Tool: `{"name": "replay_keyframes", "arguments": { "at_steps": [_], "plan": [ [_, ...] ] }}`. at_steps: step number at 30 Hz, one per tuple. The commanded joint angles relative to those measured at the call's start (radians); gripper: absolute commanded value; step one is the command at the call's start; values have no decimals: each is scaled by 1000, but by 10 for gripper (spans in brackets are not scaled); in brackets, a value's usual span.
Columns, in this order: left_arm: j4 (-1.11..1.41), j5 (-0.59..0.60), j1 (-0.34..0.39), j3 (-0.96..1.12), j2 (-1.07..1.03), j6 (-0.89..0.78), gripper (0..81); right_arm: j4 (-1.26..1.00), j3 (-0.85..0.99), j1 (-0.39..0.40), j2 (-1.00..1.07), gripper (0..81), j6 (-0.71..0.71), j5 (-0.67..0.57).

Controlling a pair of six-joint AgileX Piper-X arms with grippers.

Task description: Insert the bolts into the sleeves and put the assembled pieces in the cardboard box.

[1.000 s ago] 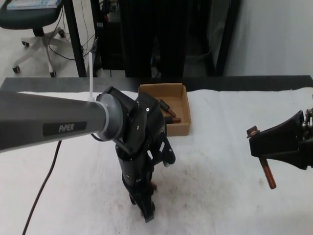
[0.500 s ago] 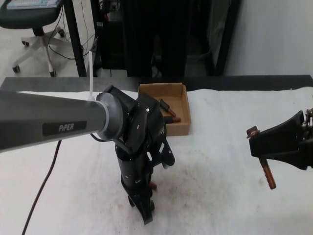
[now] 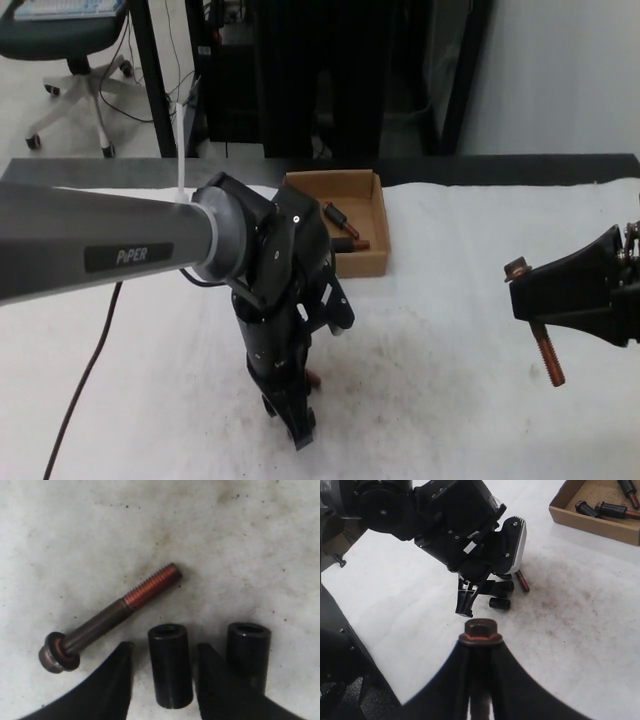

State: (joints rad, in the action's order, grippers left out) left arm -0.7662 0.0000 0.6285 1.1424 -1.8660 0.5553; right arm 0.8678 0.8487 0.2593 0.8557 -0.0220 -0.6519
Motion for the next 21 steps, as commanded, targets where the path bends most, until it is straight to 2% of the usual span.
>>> {"name": "replay_keyframes", "arguments": {
  "at_steps": [1,6,8,10,12,17,21],
  "plan": [
    [-10,-43,-10,-4,-13,-2,375,-4,4,-5,-11,8,1,-15],
    [-6,-43,-10,-4,-13,-2,375,-4,2,-5,-11,8,1,-14],
    [-7,-43,-10,-4,-13,-2,349,-4,2,-5,-11,8,1,-14],
    [-7,-43,-10,-4,-13,-2,206,-4,2,-5,-11,8,1,-14],
    [-10,-43,-10,-4,-13,-1,3,-4,2,-5,-11,8,1,-14],
    [-10,-43,-10,-4,-9,-5,4,-4,3,-5,-11,8,1,-12],
    [2,-69,-10,-2,31,-96,4,-15,3,-5,-11,8,1,4]
  ]
}}
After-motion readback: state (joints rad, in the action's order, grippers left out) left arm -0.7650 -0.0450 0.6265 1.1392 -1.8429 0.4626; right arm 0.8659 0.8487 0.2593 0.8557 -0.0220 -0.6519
